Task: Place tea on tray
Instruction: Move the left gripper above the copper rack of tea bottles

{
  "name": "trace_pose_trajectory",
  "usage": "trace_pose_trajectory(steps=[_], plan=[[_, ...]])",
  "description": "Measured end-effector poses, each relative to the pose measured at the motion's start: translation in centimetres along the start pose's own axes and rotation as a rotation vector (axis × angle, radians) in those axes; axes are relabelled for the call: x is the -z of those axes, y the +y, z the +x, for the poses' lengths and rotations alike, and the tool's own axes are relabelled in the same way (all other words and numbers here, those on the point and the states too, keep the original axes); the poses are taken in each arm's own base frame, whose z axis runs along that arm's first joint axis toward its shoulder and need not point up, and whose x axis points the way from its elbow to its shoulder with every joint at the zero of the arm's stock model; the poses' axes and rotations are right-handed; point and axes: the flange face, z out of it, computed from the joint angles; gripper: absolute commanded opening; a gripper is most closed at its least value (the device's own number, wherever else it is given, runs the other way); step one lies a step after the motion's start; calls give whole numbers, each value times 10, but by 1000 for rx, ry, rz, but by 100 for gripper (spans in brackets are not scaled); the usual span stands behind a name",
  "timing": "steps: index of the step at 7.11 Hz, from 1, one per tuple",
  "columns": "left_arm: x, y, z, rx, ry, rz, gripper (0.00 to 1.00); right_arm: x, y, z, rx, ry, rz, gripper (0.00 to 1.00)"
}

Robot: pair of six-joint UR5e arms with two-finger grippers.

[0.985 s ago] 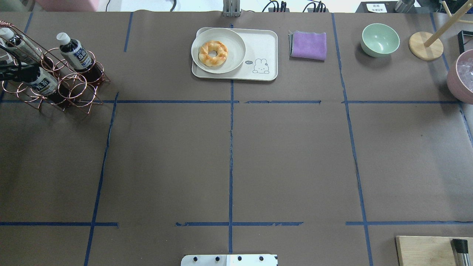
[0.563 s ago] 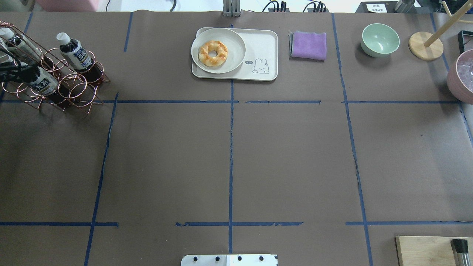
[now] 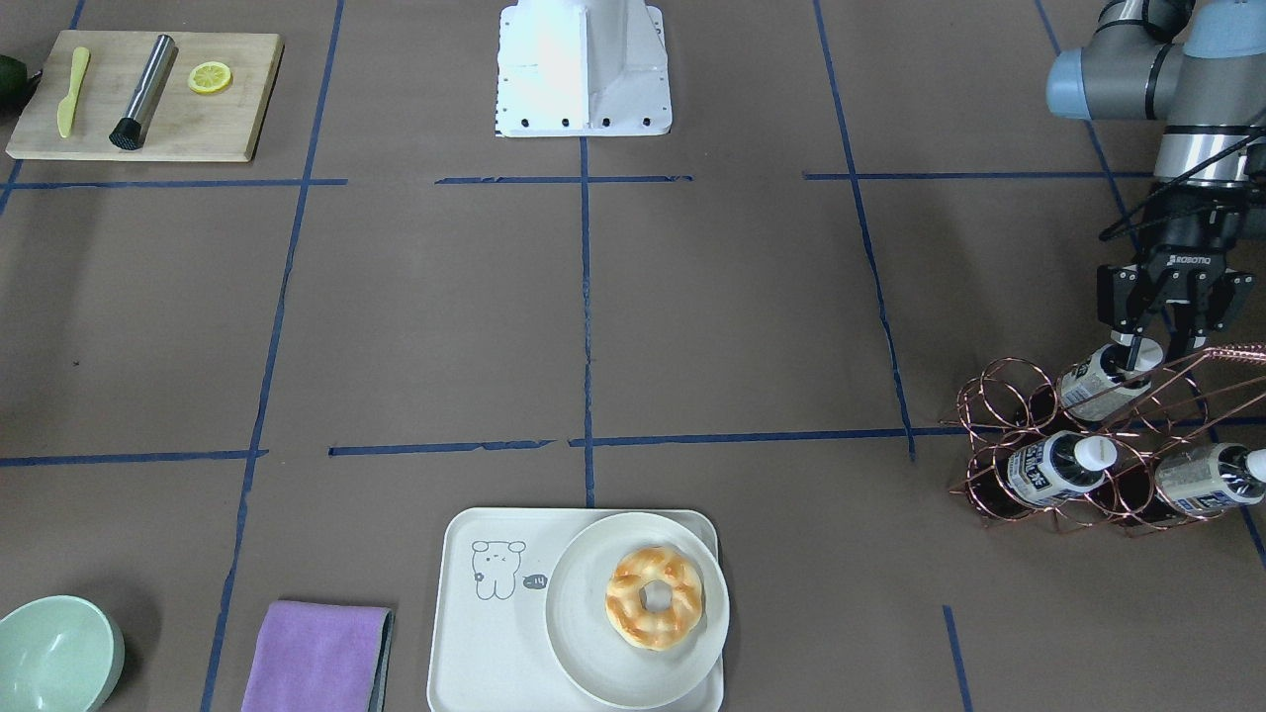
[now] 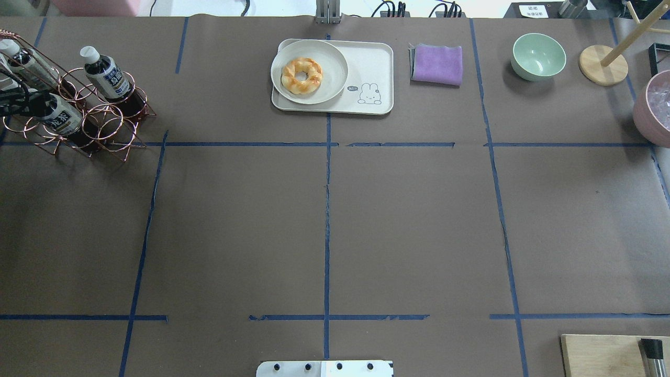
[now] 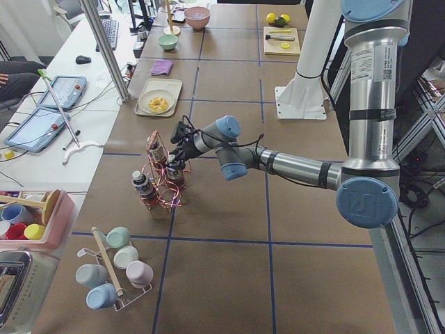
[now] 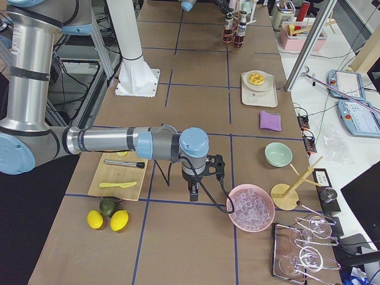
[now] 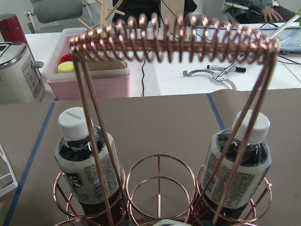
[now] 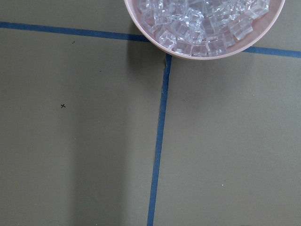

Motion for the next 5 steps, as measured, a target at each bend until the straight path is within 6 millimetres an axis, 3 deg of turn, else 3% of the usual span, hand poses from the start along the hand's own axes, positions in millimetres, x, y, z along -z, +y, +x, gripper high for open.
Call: trace_pose_trajectory(steps=[1, 5], plan=[[1, 0, 1, -1, 4, 1, 0, 0, 0, 0, 0, 0, 0, 100], [7, -9, 14, -10, 55, -10, 0, 0, 0, 0, 0, 0, 0, 100]])
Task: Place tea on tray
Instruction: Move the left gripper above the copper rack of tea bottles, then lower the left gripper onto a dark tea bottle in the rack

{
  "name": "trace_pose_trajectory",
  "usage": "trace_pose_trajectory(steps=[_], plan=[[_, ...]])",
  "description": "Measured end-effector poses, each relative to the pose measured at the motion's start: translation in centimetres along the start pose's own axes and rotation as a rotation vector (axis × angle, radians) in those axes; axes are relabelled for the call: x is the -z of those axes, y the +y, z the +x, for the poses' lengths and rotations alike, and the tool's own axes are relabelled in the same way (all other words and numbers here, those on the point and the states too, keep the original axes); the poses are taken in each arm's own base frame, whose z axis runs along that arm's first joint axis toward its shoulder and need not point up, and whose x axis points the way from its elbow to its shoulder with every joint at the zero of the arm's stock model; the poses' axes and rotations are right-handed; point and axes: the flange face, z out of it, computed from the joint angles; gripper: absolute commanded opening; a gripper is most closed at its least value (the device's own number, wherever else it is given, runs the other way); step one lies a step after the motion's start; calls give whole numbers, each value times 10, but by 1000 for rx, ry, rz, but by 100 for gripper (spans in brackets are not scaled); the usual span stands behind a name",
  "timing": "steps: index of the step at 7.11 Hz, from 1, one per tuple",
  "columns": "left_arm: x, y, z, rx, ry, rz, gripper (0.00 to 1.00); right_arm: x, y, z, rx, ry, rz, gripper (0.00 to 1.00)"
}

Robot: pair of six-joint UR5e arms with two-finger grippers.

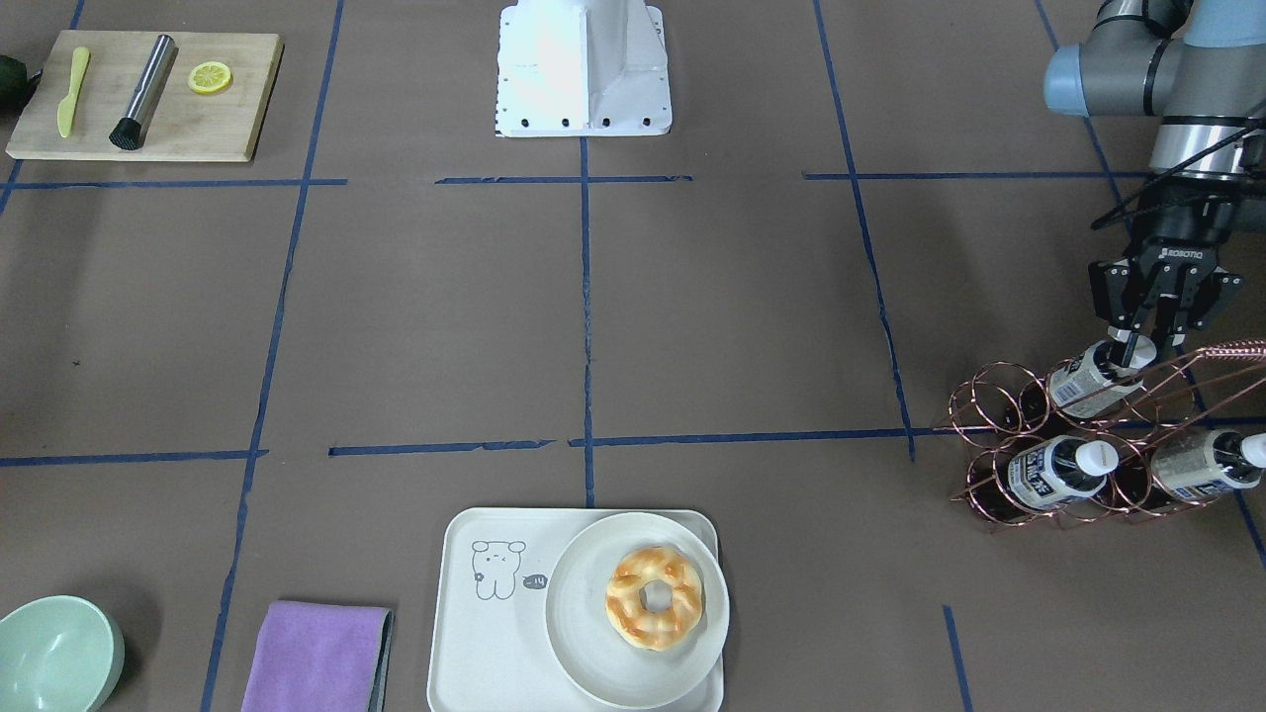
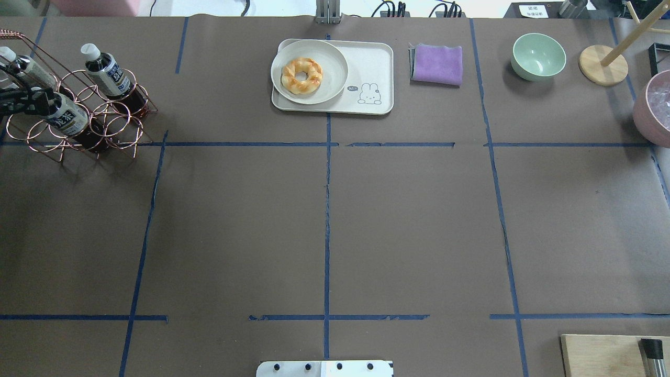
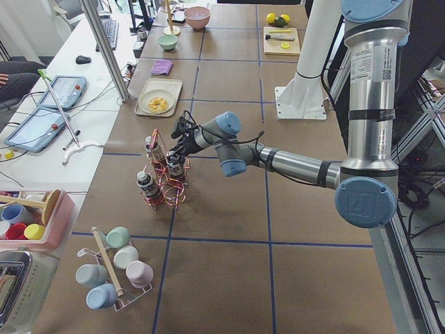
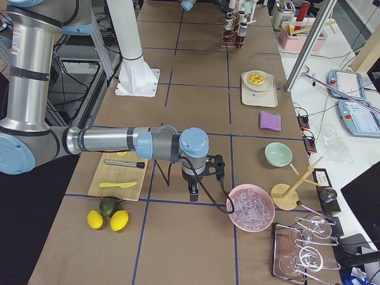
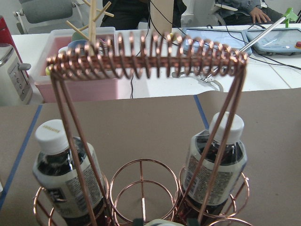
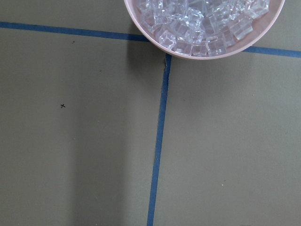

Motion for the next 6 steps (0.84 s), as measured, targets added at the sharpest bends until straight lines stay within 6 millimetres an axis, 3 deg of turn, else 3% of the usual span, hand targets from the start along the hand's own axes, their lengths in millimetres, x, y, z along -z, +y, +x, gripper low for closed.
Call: trace_pose_trajectory(steps=[3, 6], plan=[[9, -29, -10, -5, 7, 30, 0, 0, 0, 0, -1, 0, 0, 100], [11, -37, -17, -21, -8, 44, 0, 0, 0, 0, -1, 0, 0, 100]])
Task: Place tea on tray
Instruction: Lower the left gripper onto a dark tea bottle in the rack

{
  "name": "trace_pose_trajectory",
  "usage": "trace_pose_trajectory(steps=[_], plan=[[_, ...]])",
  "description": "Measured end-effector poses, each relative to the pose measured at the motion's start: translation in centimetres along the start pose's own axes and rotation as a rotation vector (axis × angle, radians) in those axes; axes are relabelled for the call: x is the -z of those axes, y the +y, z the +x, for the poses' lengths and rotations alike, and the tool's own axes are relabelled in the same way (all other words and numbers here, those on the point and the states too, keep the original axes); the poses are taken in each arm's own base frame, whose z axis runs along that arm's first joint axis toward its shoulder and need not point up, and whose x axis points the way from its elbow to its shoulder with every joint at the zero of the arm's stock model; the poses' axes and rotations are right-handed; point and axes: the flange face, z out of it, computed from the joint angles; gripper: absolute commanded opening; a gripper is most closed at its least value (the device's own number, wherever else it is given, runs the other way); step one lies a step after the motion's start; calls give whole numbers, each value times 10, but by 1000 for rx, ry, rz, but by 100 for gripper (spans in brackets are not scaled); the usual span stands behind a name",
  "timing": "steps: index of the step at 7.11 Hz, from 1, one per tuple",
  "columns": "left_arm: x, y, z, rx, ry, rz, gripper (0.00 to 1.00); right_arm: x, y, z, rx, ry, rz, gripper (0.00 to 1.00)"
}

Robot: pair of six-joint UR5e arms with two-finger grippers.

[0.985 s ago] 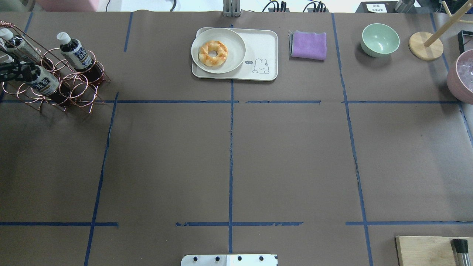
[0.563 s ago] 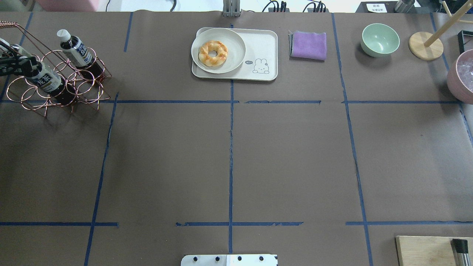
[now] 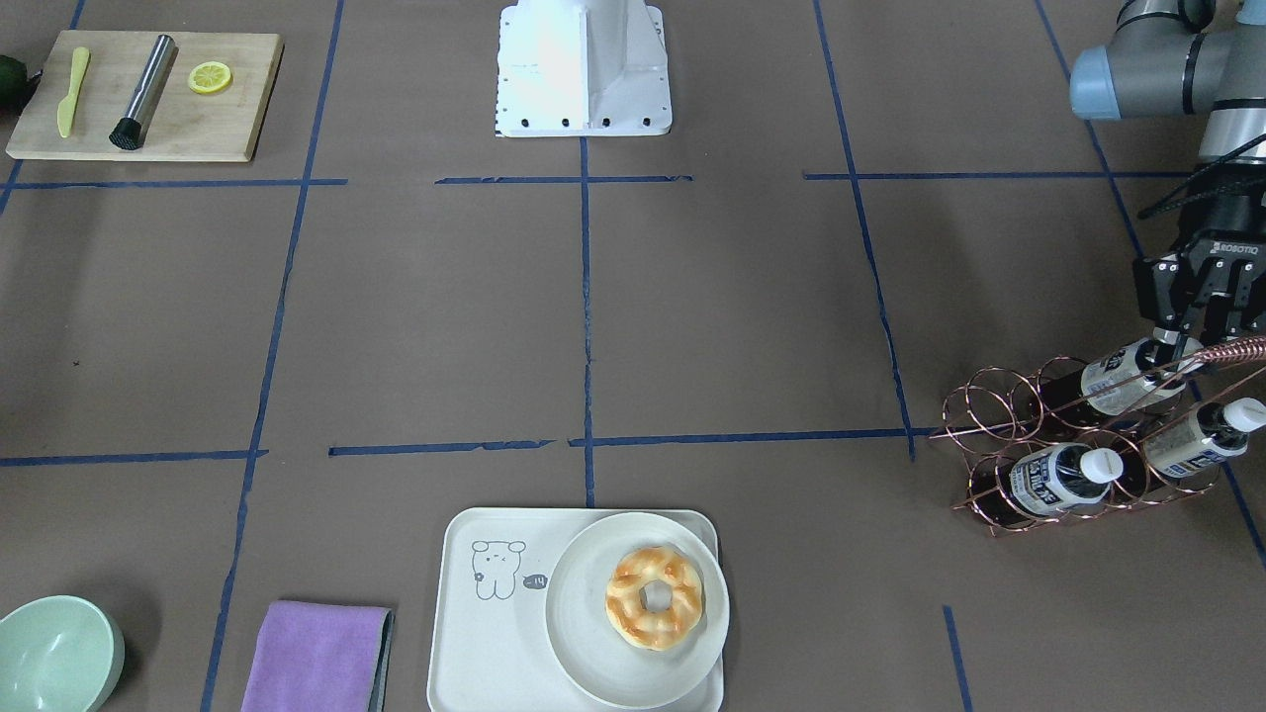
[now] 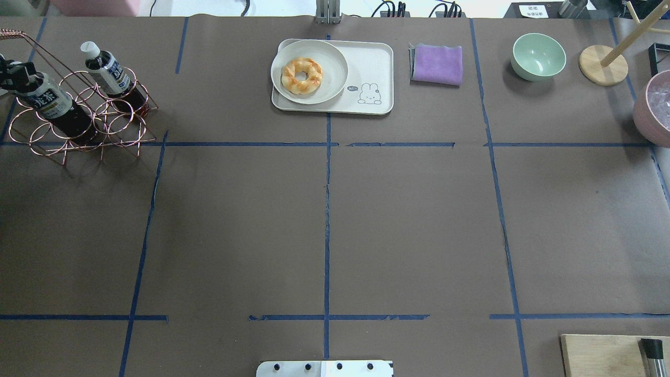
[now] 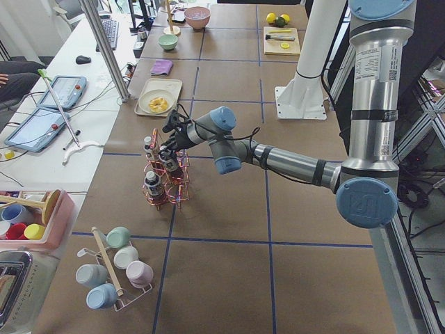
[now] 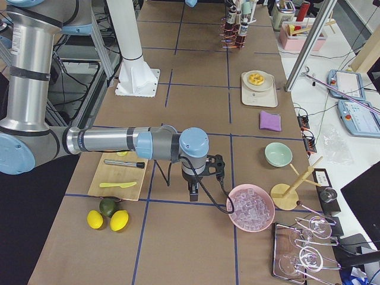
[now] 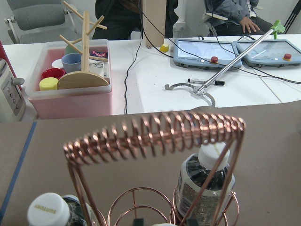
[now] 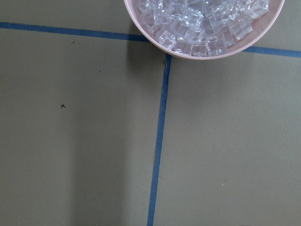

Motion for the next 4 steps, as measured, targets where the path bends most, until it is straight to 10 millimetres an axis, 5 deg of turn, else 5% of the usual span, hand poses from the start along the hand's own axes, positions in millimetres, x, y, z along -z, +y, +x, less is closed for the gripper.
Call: trace_pose_trajectory(steps=[4], plan=[[1, -12, -6, -108, -12, 18, 0, 0, 0, 0, 0, 0, 0, 100]])
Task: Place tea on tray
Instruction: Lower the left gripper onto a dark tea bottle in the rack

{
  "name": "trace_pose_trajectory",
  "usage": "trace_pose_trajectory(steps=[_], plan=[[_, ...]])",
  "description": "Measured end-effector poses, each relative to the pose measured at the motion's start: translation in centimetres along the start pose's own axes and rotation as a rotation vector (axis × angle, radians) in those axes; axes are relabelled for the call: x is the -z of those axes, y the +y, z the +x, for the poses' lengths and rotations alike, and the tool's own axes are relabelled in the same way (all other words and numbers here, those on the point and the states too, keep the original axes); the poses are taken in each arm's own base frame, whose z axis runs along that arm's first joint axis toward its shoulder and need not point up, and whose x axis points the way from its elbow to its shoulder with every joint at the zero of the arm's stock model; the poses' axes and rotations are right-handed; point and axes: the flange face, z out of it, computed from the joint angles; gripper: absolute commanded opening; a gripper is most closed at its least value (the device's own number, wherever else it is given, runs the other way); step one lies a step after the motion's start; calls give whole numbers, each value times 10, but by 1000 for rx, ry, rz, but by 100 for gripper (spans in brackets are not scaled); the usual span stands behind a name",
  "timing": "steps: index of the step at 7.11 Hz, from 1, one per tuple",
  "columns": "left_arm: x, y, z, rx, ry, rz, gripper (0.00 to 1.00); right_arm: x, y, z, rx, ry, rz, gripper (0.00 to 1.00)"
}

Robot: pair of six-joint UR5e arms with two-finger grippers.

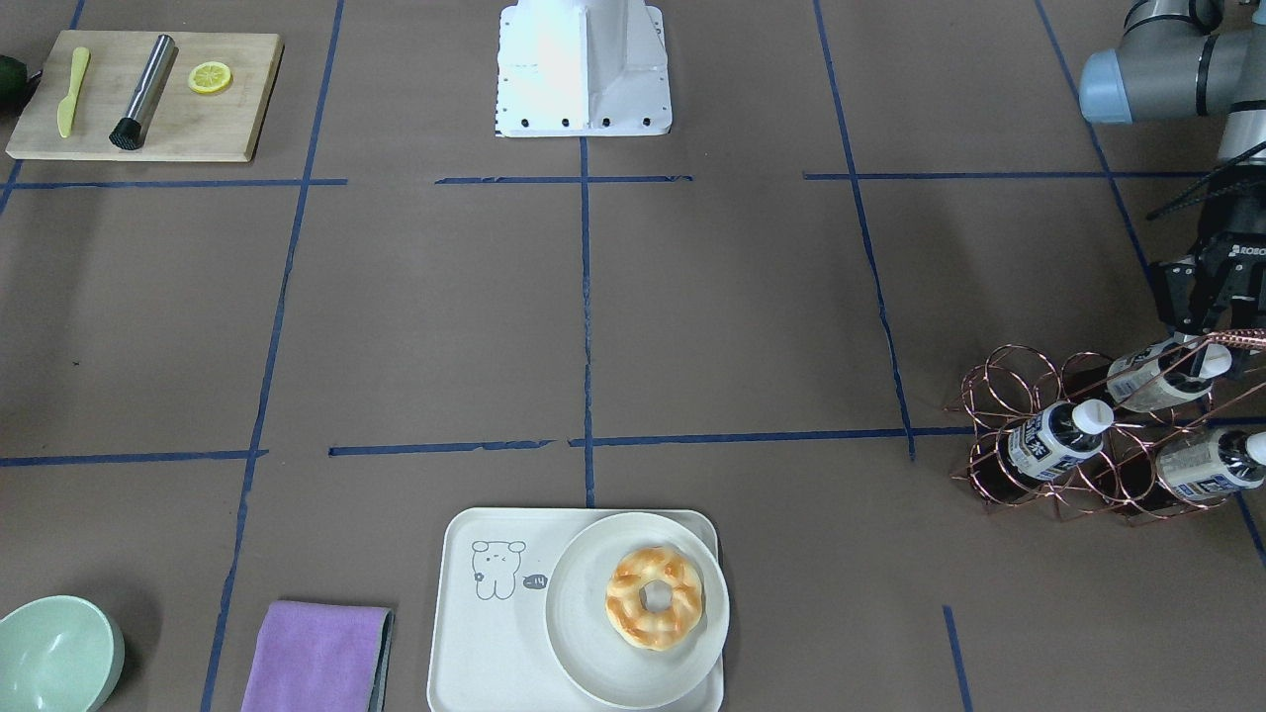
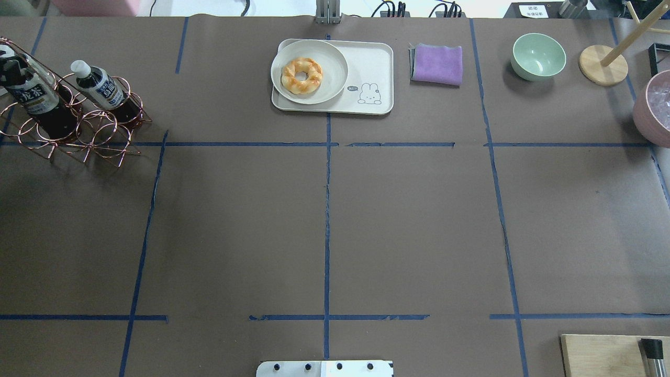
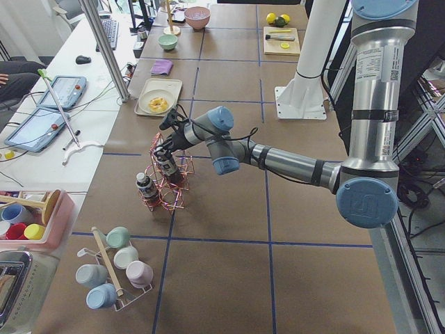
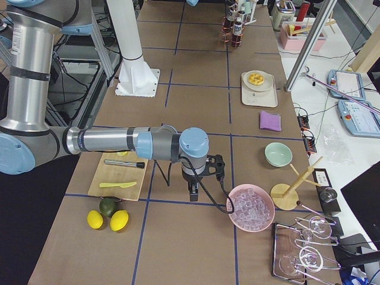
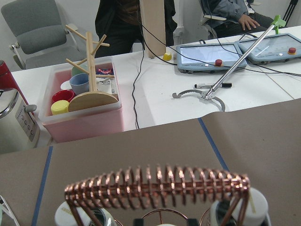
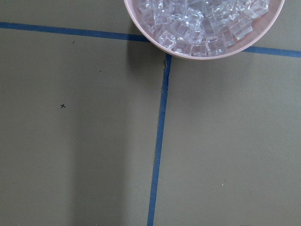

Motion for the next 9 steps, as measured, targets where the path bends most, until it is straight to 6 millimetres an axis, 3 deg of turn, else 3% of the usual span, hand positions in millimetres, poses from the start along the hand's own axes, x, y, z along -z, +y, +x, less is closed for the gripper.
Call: trace_pose_trajectory(steps=[4, 9], plan=[[10, -4, 1, 67, 21, 24, 0, -1, 0, 1, -1, 0, -1, 100], [39, -8, -22, 89, 27, 76, 0, -1, 0, 1, -2, 0, -2, 100]])
